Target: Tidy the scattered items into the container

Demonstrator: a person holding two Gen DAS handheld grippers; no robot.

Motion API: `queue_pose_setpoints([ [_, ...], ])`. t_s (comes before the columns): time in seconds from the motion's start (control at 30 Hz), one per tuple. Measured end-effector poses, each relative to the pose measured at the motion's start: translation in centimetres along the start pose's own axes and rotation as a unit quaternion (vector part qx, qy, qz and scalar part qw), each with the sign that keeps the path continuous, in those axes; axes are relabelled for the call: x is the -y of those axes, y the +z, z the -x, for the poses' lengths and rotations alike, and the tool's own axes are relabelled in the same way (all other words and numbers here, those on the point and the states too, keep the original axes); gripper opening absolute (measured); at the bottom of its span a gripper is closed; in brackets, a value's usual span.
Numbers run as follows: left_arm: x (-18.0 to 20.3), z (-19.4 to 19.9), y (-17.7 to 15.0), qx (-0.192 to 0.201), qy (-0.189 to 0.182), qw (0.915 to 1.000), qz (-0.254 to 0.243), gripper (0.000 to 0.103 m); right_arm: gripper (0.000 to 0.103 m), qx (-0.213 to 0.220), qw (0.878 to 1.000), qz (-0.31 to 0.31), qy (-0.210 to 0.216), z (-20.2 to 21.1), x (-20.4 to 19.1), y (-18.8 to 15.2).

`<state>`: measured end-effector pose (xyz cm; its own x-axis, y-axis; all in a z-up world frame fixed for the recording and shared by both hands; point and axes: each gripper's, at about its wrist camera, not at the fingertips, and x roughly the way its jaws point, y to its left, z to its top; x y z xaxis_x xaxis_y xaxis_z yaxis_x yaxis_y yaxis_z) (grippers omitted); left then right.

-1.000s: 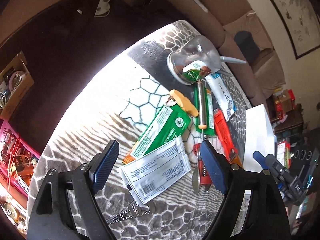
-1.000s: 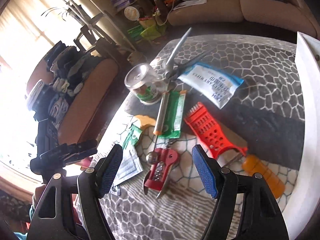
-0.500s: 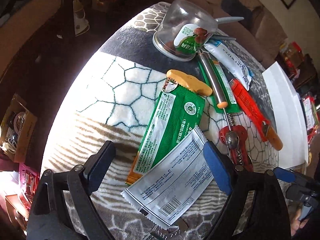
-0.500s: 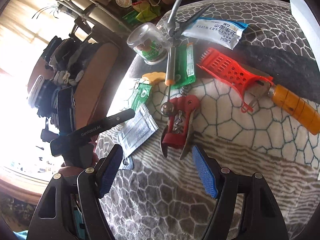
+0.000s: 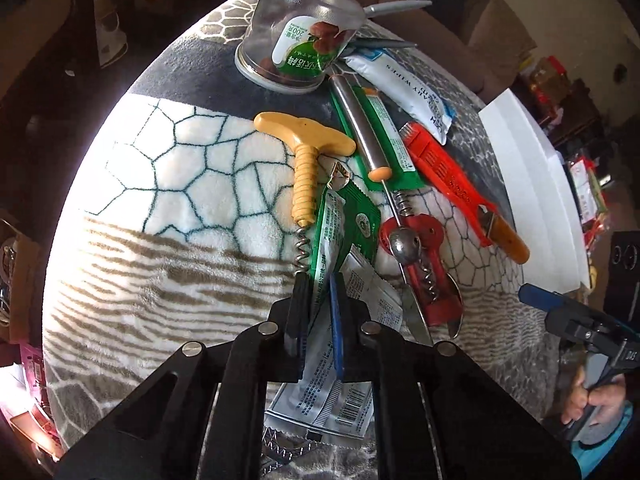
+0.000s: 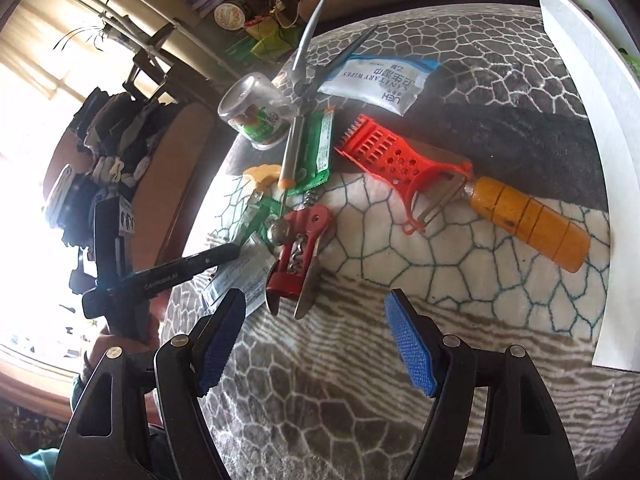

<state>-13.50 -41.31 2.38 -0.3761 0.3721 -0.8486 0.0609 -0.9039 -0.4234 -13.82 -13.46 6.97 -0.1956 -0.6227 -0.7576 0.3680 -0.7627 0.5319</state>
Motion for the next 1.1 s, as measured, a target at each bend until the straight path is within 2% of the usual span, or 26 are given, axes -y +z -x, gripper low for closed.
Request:
queue_pose_setpoints([
  [0.1, 1.6, 1.3, -1.0, -0.007, -0.038, 0.9993, -0.005, 0.007, 0.075, -0.008, 1.000, 0.000, 0.012, -0.9, -0.6, -1.5],
  [0.17, 3.1, 2.0, -1.8, -0.016, -0.081, 0.9965, -0.009, 0.006, 0.075, -0.013, 1.000, -0.009, 0.015, -1.2, -0.3, -2.4],
  [0.2, 4.0, 2.3, -2.3, -0.023, -0.113, 0.9932, -0.010, 0.007, 0.075, -0.013, 1.000, -0.014, 0.015, -1.1, -0.1, -2.9],
  [0.27, 6.1, 2.7, -3.1, -0.032, -0.201, 0.9790, -0.012, 0.008, 0.075, -0.008, 1.000, -0.024, 0.016, -0.5, 0.4, -3.6],
  [0.3, 7.2, 2.5, -3.4, -0.040, -0.231, 0.9720, -0.011, 0.008, 0.075, -0.003, 0.999, -0.029, 0.015, 0.1, 0.6, -3.9],
  [0.33, 8.2, 2.3, -3.7, -0.046, -0.241, 0.9694, -0.012, 0.008, 0.075, 0.003, 0.999, -0.033, 0.013, 0.8, 0.9, -4.2],
  [0.37, 9.0, 2.1, -4.0, -0.049, -0.234, 0.9708, -0.016, 0.008, 0.075, 0.007, 0.999, -0.038, 0.012, 1.5, 1.3, -4.5],
  [0.4, 9.2, 2.2, -4.2, -0.047, -0.214, 0.9756, -0.016, 0.008, 0.075, 0.010, 0.999, -0.042, 0.009, 2.2, 1.7, -4.7],
  [0.43, 8.9, 2.5, -4.3, -0.042, -0.188, 0.9812, -0.008, 0.008, 0.075, 0.014, 0.999, -0.046, 0.005, 2.9, 2.0, -4.9],
  [0.5, 7.3, 3.9, -4.7, -0.022, -0.171, 0.9848, 0.023, 0.011, 0.076, 0.018, 0.999, -0.049, -0.005, 4.0, 2.6, -5.3],
  [0.53, 6.1, 4.9, -5.0, -0.004, -0.163, 0.9857, 0.043, 0.020, 0.076, 0.020, 0.998, -0.050, -0.011, 4.3, 2.9, -5.5],
  [0.57, 4.9, 5.8, -5.4, 0.013, -0.150, 0.9867, 0.061, 0.034, 0.076, 0.022, 0.998, -0.049, -0.016, 4.6, 3.1, -5.7],
  [0.63, 3.0, 6.4, -6.5, 0.032, -0.137, 0.9862, 0.088, 0.053, 0.076, 0.023, 0.998, -0.048, -0.022, 4.6, 3.4, -6.1],
  [0.73, 2.9, 4.8, -7.0, 0.015, -0.132, 0.9875, 0.085, 0.054, 0.075, 0.016, 0.998, -0.049, -0.040, 3.9, 3.8, -6.9],
  [0.83, 4.8, 2.3, -6.8, -0.006, -0.073, 0.9966, 0.038, 0.054, 0.075, 0.016, 0.996, -0.059, -0.068, 3.4, 4.3, -7.3],
  [0.9, 5.8, 0.6, -7.1, -0.029, -0.078, 0.9962, 0.025, 0.054, 0.075, 0.023, 0.995, -0.073, -0.067, 3.6, 5.0, -7.5],
  [1.03, 8.3, -1.8, -7.6, -0.054, -0.021, 0.9979, -0.030, 0.054, 0.076, 0.040, 0.992, -0.091, -0.076, 4.1, 6.2, -7.2],
  [1.1, 8.9, -2.0, -8.0, -0.051, -0.012, 0.9977, -0.043, 0.054, 0.076, 0.048, 0.990, -0.099, -0.089, 4.2, 6.9, -6.7],
])
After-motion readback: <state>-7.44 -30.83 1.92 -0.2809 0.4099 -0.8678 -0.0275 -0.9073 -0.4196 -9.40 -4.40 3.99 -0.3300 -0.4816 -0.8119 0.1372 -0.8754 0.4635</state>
